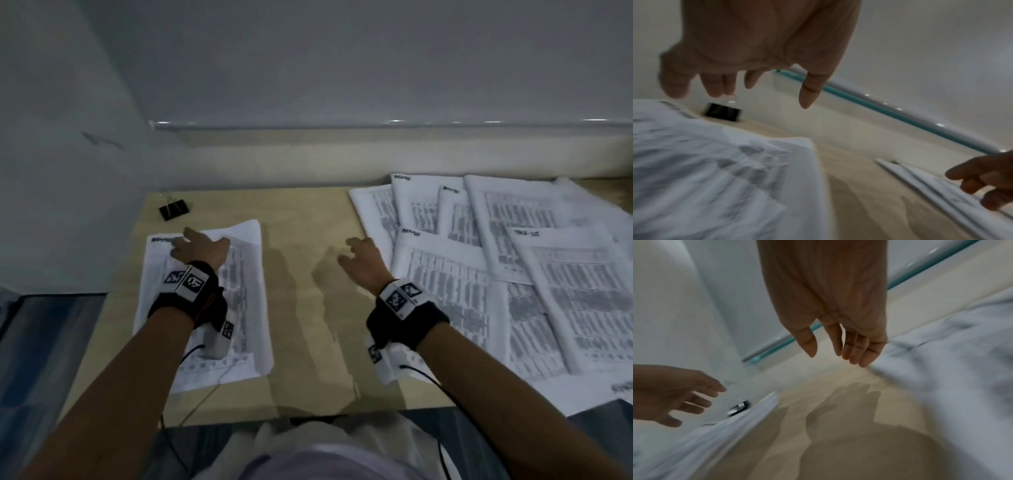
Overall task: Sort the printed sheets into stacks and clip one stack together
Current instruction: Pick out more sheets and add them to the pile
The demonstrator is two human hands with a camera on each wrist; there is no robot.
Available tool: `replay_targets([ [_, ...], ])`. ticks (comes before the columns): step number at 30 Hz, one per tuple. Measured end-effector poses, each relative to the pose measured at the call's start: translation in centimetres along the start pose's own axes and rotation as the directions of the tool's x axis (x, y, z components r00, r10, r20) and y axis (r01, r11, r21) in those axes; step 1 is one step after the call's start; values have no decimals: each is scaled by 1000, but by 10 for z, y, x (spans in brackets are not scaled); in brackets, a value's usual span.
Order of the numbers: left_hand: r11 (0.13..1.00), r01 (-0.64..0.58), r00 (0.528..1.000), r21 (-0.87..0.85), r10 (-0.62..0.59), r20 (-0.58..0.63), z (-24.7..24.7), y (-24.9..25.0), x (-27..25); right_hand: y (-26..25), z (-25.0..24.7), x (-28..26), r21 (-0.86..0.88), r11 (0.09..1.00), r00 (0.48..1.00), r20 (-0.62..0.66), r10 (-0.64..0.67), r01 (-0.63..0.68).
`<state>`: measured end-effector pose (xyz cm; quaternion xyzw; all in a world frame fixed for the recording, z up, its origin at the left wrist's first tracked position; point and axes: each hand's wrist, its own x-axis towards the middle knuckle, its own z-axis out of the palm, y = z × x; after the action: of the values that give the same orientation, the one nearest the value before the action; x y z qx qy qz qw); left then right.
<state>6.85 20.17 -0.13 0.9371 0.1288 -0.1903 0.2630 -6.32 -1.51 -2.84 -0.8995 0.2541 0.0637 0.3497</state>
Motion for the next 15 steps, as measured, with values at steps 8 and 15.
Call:
replay_targets([
  [8,918,-347,892,-190,386,234,123,144,-90,168,-158,-7,-196,870,883,-237,406,-453],
  [15,920,-380,845,100,301,442,217,169,-160,249,-170,-8,-167,829,845,-91,527,-534],
])
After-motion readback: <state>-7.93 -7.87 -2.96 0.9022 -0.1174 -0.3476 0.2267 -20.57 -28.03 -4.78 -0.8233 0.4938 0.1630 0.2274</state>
